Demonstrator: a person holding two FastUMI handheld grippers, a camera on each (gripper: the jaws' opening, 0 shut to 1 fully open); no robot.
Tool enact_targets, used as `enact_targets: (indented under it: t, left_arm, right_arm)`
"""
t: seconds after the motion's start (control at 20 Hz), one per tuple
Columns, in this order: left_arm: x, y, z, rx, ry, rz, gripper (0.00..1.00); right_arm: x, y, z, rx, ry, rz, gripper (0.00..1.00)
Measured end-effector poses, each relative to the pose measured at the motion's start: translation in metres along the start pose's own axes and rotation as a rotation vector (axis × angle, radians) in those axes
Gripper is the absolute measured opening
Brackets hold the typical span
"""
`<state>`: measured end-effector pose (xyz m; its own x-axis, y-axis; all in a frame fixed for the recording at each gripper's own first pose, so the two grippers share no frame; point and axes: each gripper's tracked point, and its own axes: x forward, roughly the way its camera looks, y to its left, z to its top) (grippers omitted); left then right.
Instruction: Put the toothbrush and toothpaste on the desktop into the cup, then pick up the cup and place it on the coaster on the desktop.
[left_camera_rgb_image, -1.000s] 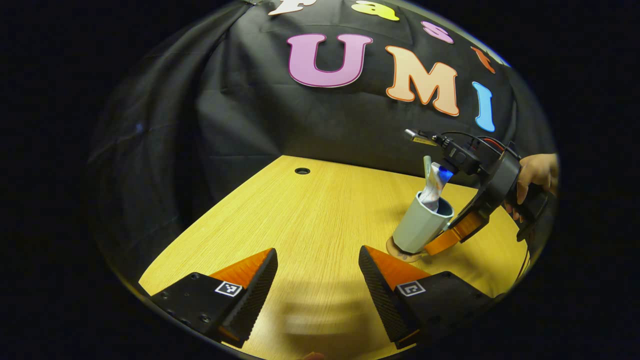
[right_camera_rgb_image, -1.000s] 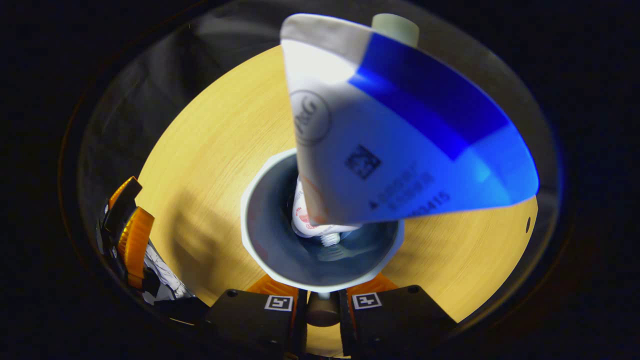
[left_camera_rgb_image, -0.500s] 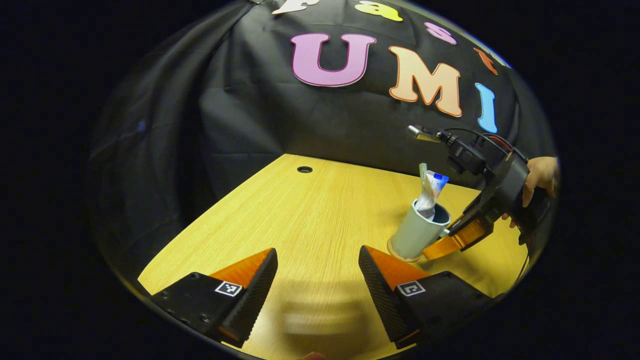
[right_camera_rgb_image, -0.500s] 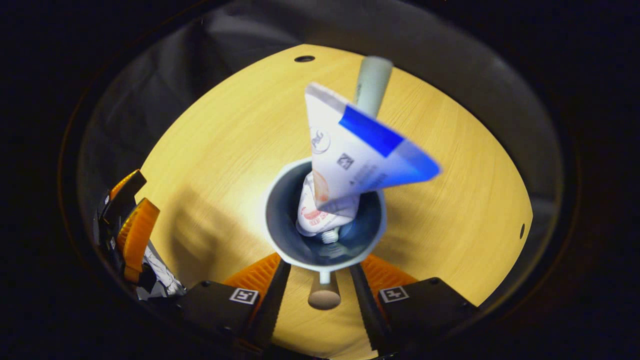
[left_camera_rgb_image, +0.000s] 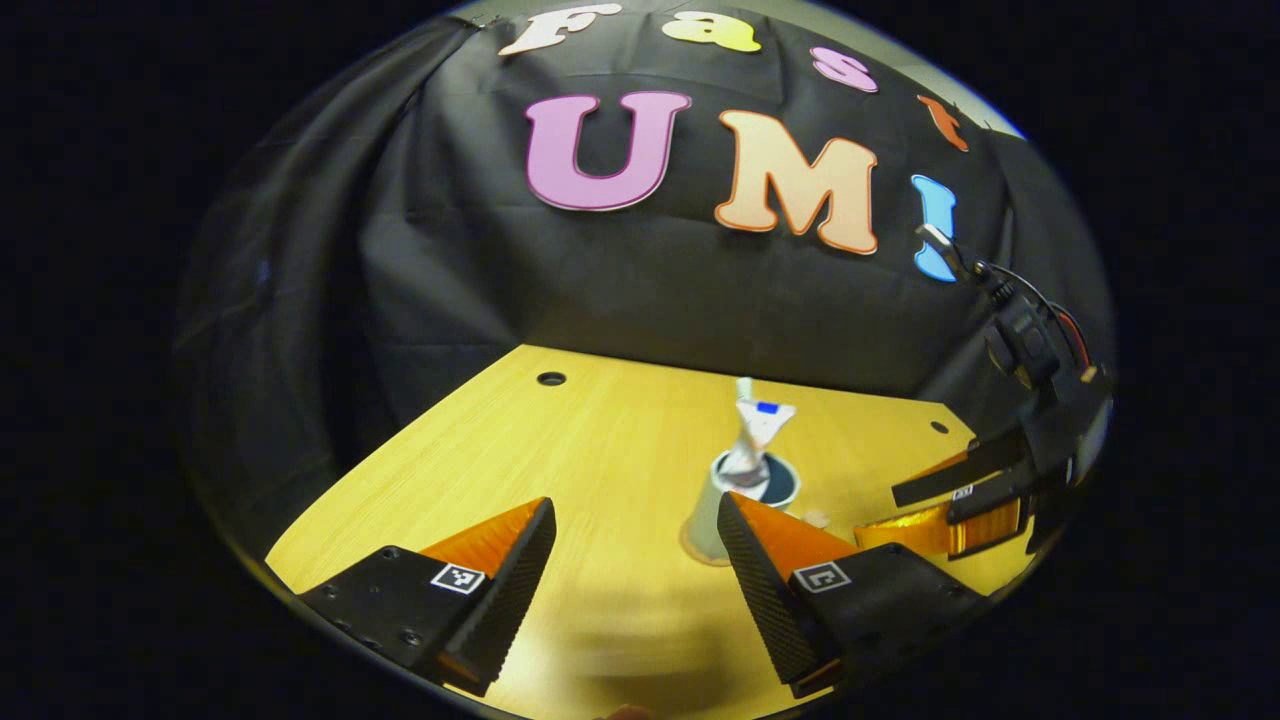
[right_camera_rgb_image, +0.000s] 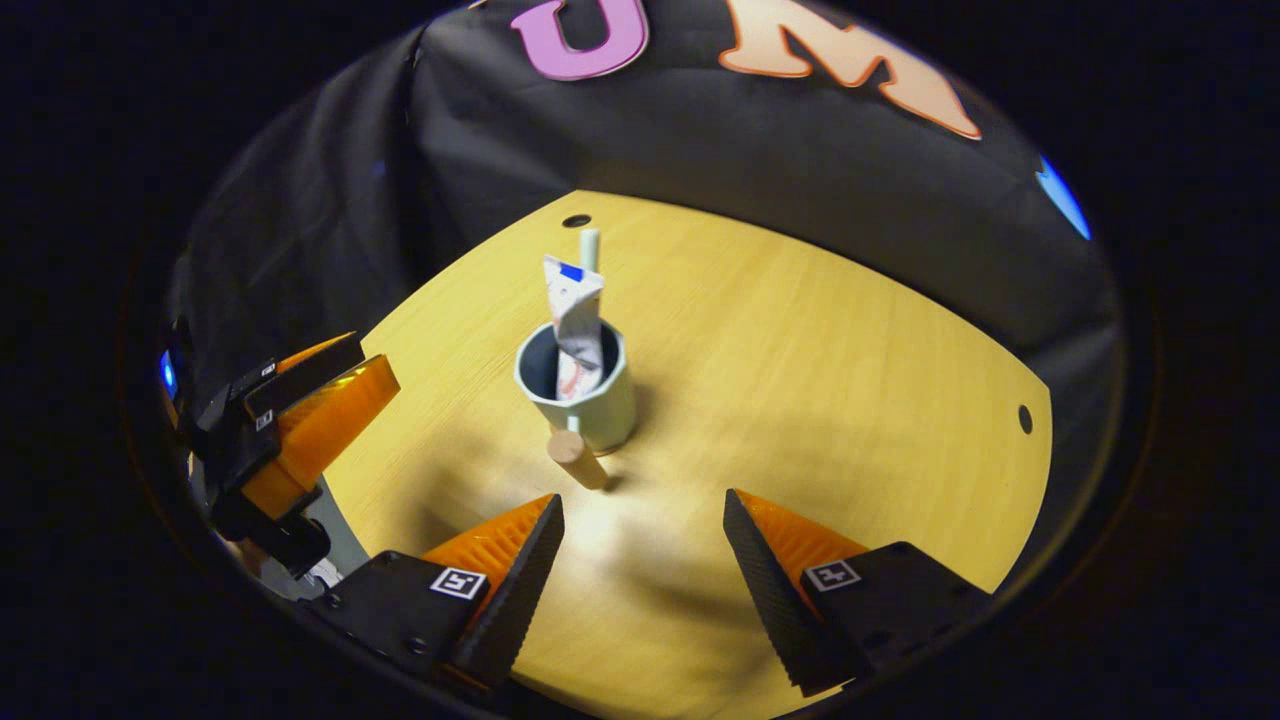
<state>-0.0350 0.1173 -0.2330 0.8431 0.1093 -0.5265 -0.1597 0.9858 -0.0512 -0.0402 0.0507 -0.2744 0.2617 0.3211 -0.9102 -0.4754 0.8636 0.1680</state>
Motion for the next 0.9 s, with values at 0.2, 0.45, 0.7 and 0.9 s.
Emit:
enact_targets:
  t: [0.2, 0.45, 0.7, 0.9]
  left_arm:
    - [-0.008, -0.051, 0.024, 0.038, -0.064, -0.024, 0.95]
    - [-0.032, -0.104, 0.068, 0.072, -0.202, -0.046, 0.95]
    - [-0.072, -0.134, 0.104, 0.099, -0.337, -0.089, 0.94]
    - [-0.090, -0.129, 0.105, 0.086, -0.337, -0.112, 0.94]
  right_arm:
    - [-0.051, -0.037, 0.008, 0.033, -0.272, -0.055, 0.96]
    - [-0.133, -0.068, 0.022, 0.098, -0.582, -0.134, 0.99]
    - [-0.199, -0.086, 0.036, 0.191, -0.810, -0.256, 0.99]
    - [-0.222, -0.086, 0.040, 0.245, -0.877, -0.312, 0.99]
